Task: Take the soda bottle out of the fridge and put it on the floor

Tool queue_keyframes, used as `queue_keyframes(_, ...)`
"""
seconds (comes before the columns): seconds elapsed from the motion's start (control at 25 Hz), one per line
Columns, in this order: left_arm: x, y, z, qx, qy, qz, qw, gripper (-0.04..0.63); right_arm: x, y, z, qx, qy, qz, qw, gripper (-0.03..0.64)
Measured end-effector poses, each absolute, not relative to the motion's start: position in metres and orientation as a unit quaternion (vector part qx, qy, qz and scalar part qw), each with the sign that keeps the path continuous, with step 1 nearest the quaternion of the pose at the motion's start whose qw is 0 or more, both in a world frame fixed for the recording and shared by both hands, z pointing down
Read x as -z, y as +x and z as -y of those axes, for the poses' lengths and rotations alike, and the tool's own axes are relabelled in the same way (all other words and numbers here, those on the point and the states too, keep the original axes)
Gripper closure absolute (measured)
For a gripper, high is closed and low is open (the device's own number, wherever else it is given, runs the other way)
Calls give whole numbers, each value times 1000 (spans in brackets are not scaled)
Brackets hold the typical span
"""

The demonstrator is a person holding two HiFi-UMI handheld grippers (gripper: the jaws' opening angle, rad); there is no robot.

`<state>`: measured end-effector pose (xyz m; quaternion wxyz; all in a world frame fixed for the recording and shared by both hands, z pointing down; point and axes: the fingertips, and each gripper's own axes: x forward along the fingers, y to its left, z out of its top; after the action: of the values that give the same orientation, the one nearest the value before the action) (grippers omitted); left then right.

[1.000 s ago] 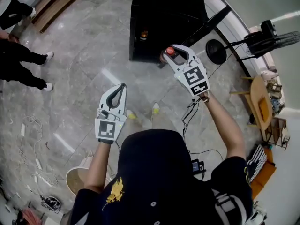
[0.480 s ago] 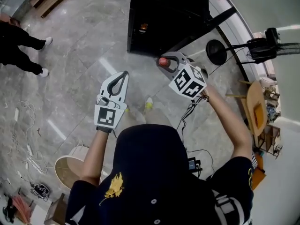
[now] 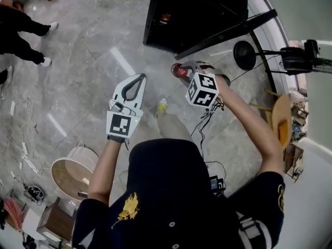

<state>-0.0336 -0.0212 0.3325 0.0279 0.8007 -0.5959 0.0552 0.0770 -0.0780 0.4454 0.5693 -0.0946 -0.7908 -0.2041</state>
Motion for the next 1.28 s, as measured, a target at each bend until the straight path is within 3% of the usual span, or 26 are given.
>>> queue_keyframes(0.16,-369,-36,27,-92,791,604,22,577,-511,83,81,214,-107,776,584,488)
queue_keyframes(0.32,-410,-40,28,-112,774,623,28,577,-583,85,92,135,-82,801,578,488)
queue_keyframes(0.68,-528,-51,25,-109,735,665,74,577,-752,95,121,14,31,811,585,488)
queue_keyframes(1.28,-723,-62,33,-85,701,692,153,577,-1035,95,162,-83,144,787,594,488)
